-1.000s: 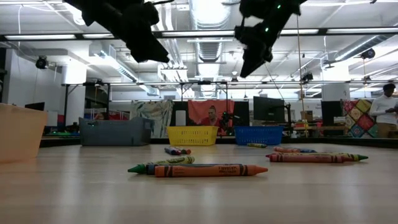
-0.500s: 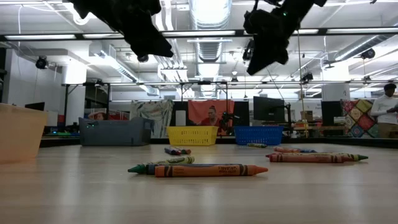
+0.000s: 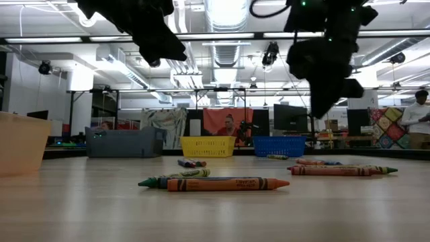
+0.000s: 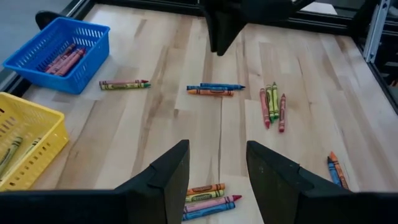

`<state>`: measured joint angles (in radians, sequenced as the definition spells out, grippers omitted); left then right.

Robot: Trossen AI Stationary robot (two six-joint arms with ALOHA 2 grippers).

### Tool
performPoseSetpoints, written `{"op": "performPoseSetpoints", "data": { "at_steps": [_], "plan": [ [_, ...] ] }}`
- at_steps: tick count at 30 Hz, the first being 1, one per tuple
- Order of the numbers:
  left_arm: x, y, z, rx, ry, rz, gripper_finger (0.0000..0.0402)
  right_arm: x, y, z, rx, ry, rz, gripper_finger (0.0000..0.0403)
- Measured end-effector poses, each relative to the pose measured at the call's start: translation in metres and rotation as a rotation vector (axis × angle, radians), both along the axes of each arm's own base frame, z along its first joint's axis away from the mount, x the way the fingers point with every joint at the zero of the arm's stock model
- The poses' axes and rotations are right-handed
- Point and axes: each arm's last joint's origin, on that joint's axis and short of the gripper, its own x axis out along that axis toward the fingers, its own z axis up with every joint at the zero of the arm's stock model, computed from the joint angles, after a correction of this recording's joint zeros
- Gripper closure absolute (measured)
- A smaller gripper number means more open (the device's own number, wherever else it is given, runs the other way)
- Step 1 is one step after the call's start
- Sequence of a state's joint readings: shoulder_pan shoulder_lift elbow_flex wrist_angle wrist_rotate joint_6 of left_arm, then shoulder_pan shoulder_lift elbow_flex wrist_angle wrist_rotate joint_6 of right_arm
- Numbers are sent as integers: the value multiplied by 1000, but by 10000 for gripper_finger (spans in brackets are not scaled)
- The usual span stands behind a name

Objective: Sort crayons
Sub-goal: Put the blue crayon into the black bin

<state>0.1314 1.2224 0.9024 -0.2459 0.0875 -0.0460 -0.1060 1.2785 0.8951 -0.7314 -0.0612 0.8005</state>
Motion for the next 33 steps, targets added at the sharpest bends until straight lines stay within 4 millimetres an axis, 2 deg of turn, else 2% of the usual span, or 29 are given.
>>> {"op": "performPoseSetpoints", "data": {
  "at_steps": [6, 13, 25, 33],
  "plan": [
    [0, 0, 0, 26, 0, -15, 261, -8, 3, -3, 26, 89, -76, 344],
    [1, 0, 2, 58, -25, -31, 261, 4, 9, -27, 9, 201, -53, 344],
    [1, 1, 2, 79, -19, -43, 261, 23, 9, -50, 3, 268, -32, 343],
    [1, 1, 2, 81, -23, -43, 261, 35, 8, -49, -13, 241, -10, 319]
  ]
}}
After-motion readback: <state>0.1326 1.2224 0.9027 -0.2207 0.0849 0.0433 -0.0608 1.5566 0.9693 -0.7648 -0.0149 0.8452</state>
